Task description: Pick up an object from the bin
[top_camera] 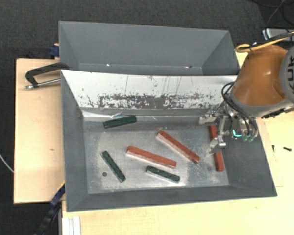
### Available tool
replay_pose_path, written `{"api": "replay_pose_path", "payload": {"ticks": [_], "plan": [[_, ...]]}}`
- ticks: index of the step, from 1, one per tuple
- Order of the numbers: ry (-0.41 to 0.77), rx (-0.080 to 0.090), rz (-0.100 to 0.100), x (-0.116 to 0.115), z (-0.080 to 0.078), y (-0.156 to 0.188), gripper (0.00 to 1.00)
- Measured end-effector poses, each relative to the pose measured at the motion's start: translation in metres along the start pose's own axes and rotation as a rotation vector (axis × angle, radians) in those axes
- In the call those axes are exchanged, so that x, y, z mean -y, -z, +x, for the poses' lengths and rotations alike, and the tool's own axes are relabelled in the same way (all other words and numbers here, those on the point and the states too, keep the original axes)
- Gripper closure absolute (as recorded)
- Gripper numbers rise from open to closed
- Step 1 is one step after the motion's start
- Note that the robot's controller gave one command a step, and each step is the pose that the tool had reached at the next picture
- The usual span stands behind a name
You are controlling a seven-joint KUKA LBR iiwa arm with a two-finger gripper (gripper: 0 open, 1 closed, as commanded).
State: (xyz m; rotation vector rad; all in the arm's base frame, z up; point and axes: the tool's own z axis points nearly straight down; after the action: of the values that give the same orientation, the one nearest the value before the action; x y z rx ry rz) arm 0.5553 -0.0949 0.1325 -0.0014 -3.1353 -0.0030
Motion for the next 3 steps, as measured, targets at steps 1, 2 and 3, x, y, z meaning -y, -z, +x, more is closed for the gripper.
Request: {"api": "replay_pose_path", "payload": {"ticks": [1,2,3], "plan": [[0.001,0.007,0.001,0.0,-0.002,0.004,0.0],[0.027,0.012,0.002,-0.02,0.015,-0.045,0.0],[0.054,-0.001,0.003,-0.058,-0.019,-0.055,1.0]]}}
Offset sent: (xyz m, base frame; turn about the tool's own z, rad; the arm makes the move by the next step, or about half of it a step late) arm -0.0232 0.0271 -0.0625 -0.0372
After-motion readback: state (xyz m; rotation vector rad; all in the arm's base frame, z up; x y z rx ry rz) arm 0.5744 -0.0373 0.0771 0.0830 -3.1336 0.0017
